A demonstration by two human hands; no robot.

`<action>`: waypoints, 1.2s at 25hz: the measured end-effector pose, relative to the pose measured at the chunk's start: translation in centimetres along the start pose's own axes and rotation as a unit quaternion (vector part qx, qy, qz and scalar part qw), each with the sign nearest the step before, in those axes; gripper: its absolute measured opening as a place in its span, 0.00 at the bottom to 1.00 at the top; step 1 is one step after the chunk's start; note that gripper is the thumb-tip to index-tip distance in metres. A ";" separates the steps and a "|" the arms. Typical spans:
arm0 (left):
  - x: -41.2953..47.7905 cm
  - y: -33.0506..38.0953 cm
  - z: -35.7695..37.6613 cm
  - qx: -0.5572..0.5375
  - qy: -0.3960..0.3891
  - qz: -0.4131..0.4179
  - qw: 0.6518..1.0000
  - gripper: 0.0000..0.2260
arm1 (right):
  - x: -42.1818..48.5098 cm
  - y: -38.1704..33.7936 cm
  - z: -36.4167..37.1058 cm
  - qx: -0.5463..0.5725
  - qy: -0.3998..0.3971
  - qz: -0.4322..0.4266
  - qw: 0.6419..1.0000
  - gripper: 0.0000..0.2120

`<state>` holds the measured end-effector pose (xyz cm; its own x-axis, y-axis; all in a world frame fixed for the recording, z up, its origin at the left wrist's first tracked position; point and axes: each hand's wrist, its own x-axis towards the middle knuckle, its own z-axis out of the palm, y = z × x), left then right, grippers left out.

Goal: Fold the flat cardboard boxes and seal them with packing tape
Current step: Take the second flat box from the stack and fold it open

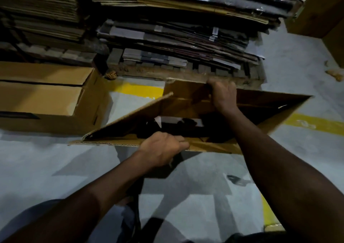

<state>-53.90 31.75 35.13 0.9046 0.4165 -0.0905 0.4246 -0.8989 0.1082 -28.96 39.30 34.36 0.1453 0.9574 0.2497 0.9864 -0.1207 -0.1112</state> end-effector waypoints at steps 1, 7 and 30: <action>0.1 0.1 -0.1 -0.011 -0.017 0.007 1.000 0.16 | 1.3 -0.9 0.1 0.003 0.004 -0.006 1.000 0.10; 0.5 -0.9 0.6 -0.072 -0.010 -0.026 0.997 0.12 | 4.1 -4.7 3.3 0.012 -0.054 -0.040 0.998 0.11; -0.2 -1.8 3.1 -0.074 -0.090 -0.144 0.983 0.16 | 4.4 -2.2 6.5 0.007 -0.088 0.056 0.994 0.13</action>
<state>-54.96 32.88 31.85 0.7309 0.6078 -0.3105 0.6747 -0.7121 0.1941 -31.02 45.48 29.49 0.2372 0.9695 0.0620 0.9635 -0.2267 -0.1425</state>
